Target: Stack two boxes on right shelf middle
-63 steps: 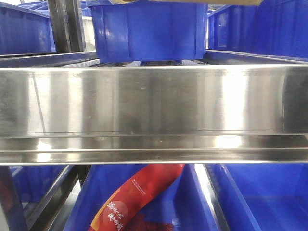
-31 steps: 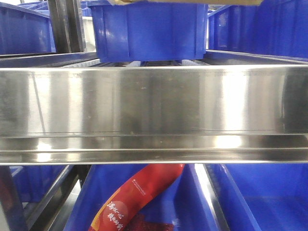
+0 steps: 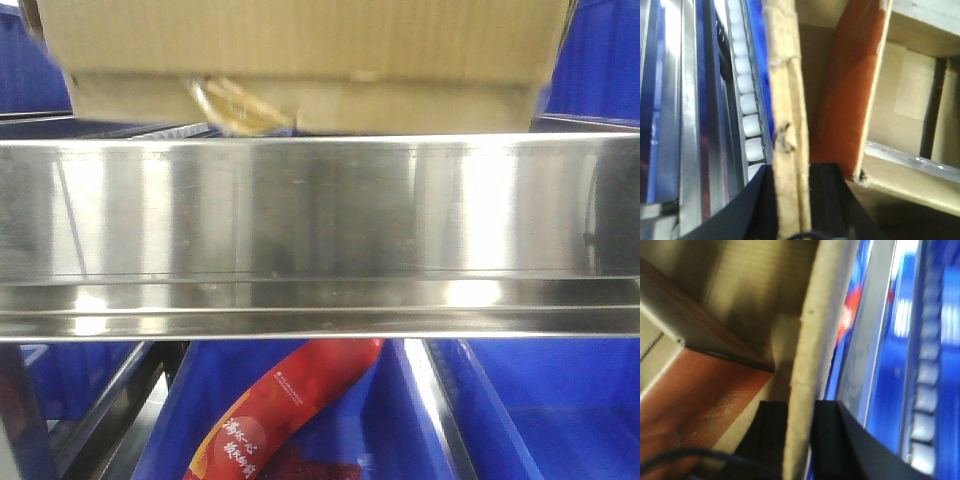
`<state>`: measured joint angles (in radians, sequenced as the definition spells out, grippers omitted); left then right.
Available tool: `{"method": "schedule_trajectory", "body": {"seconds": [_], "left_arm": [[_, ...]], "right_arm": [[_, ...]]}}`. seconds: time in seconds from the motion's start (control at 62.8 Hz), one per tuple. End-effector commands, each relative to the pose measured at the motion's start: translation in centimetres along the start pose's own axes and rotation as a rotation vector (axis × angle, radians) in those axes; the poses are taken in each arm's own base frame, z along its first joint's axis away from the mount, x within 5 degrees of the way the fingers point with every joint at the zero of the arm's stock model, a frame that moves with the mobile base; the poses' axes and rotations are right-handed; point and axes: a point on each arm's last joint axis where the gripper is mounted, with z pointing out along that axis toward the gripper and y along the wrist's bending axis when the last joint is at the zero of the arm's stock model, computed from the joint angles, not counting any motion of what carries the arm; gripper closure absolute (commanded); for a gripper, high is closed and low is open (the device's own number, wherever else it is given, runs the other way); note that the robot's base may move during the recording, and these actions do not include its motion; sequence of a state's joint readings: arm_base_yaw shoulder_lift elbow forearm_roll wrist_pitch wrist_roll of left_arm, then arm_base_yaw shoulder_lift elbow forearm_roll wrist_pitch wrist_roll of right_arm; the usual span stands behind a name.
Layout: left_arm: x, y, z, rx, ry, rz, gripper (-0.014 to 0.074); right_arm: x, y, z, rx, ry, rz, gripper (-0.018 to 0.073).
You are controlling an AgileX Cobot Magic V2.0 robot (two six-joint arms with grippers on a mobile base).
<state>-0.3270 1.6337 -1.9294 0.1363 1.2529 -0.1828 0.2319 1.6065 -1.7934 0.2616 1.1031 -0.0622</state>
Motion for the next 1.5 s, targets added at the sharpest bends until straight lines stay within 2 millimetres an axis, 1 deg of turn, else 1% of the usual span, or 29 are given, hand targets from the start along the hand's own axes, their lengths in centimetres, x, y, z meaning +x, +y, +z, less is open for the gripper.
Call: {"method": "schedule_trajectory", "body": {"seconds": [0.0,0.064,0.08,0.143,0.159,0.175,0.239,0.287,0.319,0.398,0.478,0.542,0.605,0.621,0.653,0.701,0.749,0.797,0.812,0.828,0.876,0.892,0.94,0.956,1.083,1.099,1.115,1.29,1.482], "left_arm": [[-0.4,0.4,-0.1,-0.038,-0.043,0.011,0.0549],[-0.4,0.4,-0.1,-0.038,-0.043,0.011,0.0426],[-0.4,0.4,-0.1,-0.038,-0.043,0.011,0.0376],[-0.4,0.4,-0.1,-0.038,-0.043,0.011,0.0221],[-0.4,0.4,-0.2,-0.038,-0.045,0.011,0.0204],[-0.4,0.4,-0.2,-0.038,-0.045,0.011,0.0156],[-0.4,0.5,-0.4,-0.039,-0.049,0.011,0.0036],[-0.4,0.5,-0.7,-0.038,-0.056,0.010,-0.0014],[-0.4,0.6,-0.9,-0.038,-0.061,0.009,-0.0022],[-0.3,0.7,-1.8,-0.035,-0.078,0.006,0.0001],[-0.2,0.9,-3.0,-0.032,-0.105,0.002,0.0042],[0.0,1.0,-4.2,-0.029,-0.128,-0.001,0.0108],[0.5,1.3,-5.7,-0.026,-0.153,-0.005,0.0223],[0.6,1.4,-6.1,-0.025,-0.161,-0.006,0.0268],[1.0,1.4,-6.3,-0.025,-0.157,-0.006,0.0332],[1.8,1.7,-7.5,-0.026,-0.170,-0.007,0.0432],[2.9,2.0,-7.9,-0.029,-0.156,-0.004,0.0548],[4.0,2.2,-8.6,-0.030,-0.151,-0.004,0.0670],[4.3,2.2,-8.4,-0.031,-0.139,-0.002,0.0699],[5.0,2.4,-8.8,-0.032,-0.138,-0.002,0.0706],[6.2,2.5,-9.0,-0.028,-0.150,0.003,0.0708],[6.6,2.5,-8.5,-0.029,-0.136,0.007,0.0708],[8.0,2.7,-8.8,-0.023,-0.163,0.011,0.0708],[9.2,2.8,-8.8,-0.015,-0.195,0.017,0.0708],[12.9,3.2,-8.8,0.010,-0.293,0.030,0.0708],[13.5,3.2,-8.5,0.012,-0.292,0.033,0.0708],[13.9,3.3,-8.7,0.018,-0.322,0.034,0.0708],[18.9,3.6,-8.3,0.065,-0.498,0.046,0.0708],[23.4,3.9,-8.5,0.112,-0.682,0.041,0.0708]], "right_arm": [[-0.3,-0.2,-0.7,0.010,-0.033,-0.007,0.0357],[-0.3,-0.2,-0.8,0.010,-0.035,-0.008,0.0201],[-0.3,-0.2,-0.9,0.010,-0.038,-0.008,0.0154],[-0.3,-0.1,-1.2,0.010,-0.044,-0.010,0.0058],[-0.3,-0.1,-1.3,0.010,-0.046,-0.010,0.0041],[-0.3,0.0,-1.5,0.010,-0.051,-0.011,0.0027],[-0.3,0.1,-1.9,0.009,-0.061,-0.013,-0.0003],[-0.3,0.2,-2.4,0.008,-0.072,-0.016,0.0001],[-0.3,0.3,-2.7,0.008,-0.079,-0.018,0.0008],[-0.2,0.5,-3.8,0.007,-0.102,-0.023,0.0055],[-0.1,0.9,-5.3,0.005,-0.131,-0.031,0.0157],[0.1,1.1,-6.8,0.017,-0.161,-0.045,0.0280],[0.5,1.4,-8.4,0.032,-0.191,-0.058,0.0424],[0.6,1.4,-8.8,0.037,-0.199,-0.062,0.0456],[1.0,1.4,-9.4,0.048,-0.209,-0.068,0.0537],[1.6,1.5,-10.5,0.072,-0.233,-0.081,0.0627],[2.4,1.4,-11.3,0.095,-0.248,-0.091,0.0720],[3.3,1.3,-11.9,0.114,-0.257,-0.098,0.0718],[3.7,1.3,-12.0,0.119,-0.259,-0.099,0.0714],[4.2,1.3,-12.1,0.123,-0.259,-0.100,0.0711],[5.4,1.2,-12.3,0.129,-0.264,-0.100,0.0711],[6.0,1.1,-12.1,0.130,-0.254,-0.098,0.0711],[7.2,1.1,-12.4,0.131,-0.269,-0.097,0.0712],[8.8,1.0,-12.3,0.133,-0.289,-0.094,0.0712],[12.6,0.6,-12.1,0.144,-0.378,-0.109,0.0712],[13.3,0.4,-11.7,0.146,-0.376,-0.111,0.0712],[13.7,0.5,-11.9,0.149,-0.401,-0.120,0.0712],[19.2,-0.3,-10.7,0.171,-0.499,-0.154,0.0712],[23.2,-0.8,-10.2,0.192,-0.619,-0.183,0.0712]]}}
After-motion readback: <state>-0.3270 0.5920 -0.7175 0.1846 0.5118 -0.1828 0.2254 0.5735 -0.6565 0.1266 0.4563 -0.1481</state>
